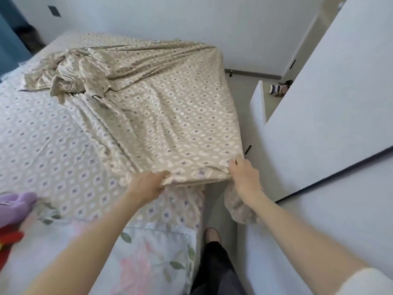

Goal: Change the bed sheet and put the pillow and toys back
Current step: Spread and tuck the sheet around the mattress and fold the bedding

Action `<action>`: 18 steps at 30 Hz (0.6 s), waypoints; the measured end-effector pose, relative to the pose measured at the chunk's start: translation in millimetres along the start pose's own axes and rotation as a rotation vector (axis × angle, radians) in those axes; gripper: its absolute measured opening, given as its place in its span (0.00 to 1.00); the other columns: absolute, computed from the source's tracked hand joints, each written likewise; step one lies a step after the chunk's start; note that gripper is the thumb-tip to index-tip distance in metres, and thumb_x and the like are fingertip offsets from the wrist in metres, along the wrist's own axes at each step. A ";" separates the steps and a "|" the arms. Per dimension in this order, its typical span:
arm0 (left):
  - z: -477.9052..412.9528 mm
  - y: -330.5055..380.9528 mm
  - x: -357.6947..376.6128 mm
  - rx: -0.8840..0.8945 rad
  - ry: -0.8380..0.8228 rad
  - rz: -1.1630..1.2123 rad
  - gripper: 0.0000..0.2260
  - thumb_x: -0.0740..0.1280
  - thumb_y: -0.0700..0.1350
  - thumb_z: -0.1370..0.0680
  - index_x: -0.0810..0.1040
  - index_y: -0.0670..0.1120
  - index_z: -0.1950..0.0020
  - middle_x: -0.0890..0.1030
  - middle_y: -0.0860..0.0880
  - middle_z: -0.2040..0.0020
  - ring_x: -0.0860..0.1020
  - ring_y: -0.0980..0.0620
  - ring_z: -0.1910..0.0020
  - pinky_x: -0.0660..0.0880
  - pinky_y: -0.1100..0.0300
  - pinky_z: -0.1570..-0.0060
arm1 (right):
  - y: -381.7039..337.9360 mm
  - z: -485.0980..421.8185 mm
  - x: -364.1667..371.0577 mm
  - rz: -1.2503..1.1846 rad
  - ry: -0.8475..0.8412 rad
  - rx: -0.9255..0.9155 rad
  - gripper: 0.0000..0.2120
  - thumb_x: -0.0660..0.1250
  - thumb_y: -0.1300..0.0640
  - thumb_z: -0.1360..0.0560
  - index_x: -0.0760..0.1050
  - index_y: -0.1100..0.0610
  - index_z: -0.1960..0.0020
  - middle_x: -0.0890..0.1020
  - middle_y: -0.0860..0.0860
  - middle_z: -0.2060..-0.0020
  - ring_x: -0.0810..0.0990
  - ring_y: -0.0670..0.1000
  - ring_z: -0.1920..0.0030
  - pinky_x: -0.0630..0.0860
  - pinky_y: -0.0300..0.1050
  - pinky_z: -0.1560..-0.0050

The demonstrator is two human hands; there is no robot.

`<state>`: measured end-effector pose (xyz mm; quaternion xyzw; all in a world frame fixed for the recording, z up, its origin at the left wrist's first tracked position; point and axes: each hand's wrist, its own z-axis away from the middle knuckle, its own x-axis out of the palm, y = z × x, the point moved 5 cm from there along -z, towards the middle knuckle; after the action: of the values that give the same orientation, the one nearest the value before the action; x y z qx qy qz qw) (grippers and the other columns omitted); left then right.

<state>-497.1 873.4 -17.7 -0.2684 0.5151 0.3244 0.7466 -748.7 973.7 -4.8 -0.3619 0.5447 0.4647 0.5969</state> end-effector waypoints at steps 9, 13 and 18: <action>6.7 16.2 44.9 0.055 -0.135 -0.191 0.26 0.59 0.39 0.23 0.65 0.61 0.29 0.81 0.51 0.51 0.79 0.48 0.50 0.69 0.59 0.64 | -19.1 39.9 105.6 -0.075 -0.425 0.116 0.22 0.62 0.61 0.24 0.63 0.55 0.31 0.70 0.55 0.37 0.73 0.56 0.39 0.71 0.46 0.44; 12.2 26.0 81.3 0.089 -0.181 -0.183 0.33 0.57 0.38 0.23 0.50 0.59 0.23 0.81 0.49 0.51 0.78 0.47 0.53 0.60 0.60 0.70 | -20.7 46.4 135.0 -0.123 -0.435 0.120 0.33 0.65 0.63 0.26 0.56 0.49 0.26 0.70 0.57 0.39 0.72 0.58 0.39 0.72 0.46 0.45; 9.6 35.6 117.4 0.097 -0.182 -0.170 0.34 0.56 0.37 0.24 0.49 0.58 0.23 0.81 0.51 0.56 0.77 0.47 0.57 0.56 0.61 0.72 | -22.7 49.5 172.6 -0.161 -0.489 0.137 0.38 0.65 0.62 0.27 0.50 0.45 0.24 0.69 0.56 0.39 0.73 0.57 0.40 0.72 0.47 0.45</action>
<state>-488.1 927.8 -127.7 -0.2443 0.4357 0.2575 0.8272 -716.0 1040.8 -169.6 -0.2396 0.3839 0.4515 0.7690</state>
